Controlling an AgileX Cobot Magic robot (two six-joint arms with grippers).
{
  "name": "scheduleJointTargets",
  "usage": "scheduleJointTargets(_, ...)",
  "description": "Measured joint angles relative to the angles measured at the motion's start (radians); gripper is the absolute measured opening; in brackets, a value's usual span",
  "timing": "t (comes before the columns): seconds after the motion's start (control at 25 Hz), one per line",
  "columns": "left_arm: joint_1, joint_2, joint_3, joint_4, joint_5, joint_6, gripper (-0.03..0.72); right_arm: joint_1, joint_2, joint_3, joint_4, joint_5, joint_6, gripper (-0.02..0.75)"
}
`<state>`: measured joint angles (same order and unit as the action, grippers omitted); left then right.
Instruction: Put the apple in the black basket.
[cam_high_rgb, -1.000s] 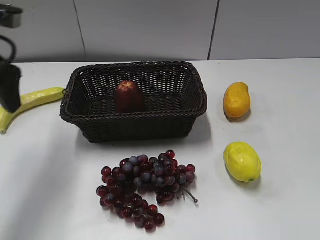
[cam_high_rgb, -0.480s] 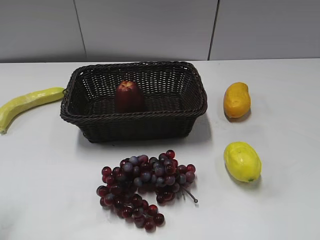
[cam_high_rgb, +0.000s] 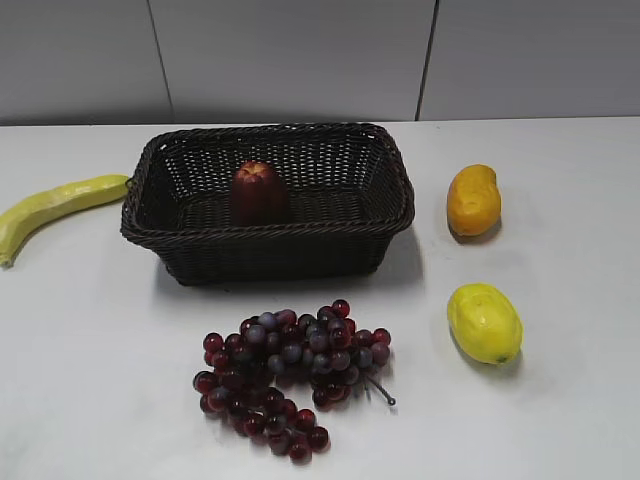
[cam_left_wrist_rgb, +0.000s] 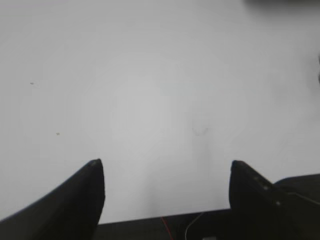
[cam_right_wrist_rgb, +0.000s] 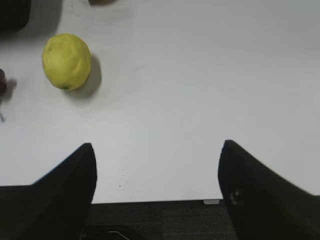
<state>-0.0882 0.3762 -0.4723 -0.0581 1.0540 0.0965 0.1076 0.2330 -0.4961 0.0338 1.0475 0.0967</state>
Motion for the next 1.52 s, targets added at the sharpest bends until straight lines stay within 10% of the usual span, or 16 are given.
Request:
scheduleJointTargets(0.52, 0.000, -0.354, 0.003, 0.008, 0.001, -0.001, 0.575, 0.000, 0.000, 0.000, 0.000, 0.000, 0.000, 0.571)
scheduleJointTargets(1.52, 0.010, -0.357, 0.005, 0.013, 0.002, -0.001, 0.575, 0.000, 0.000, 0.000, 0.000, 0.000, 0.000, 0.571)
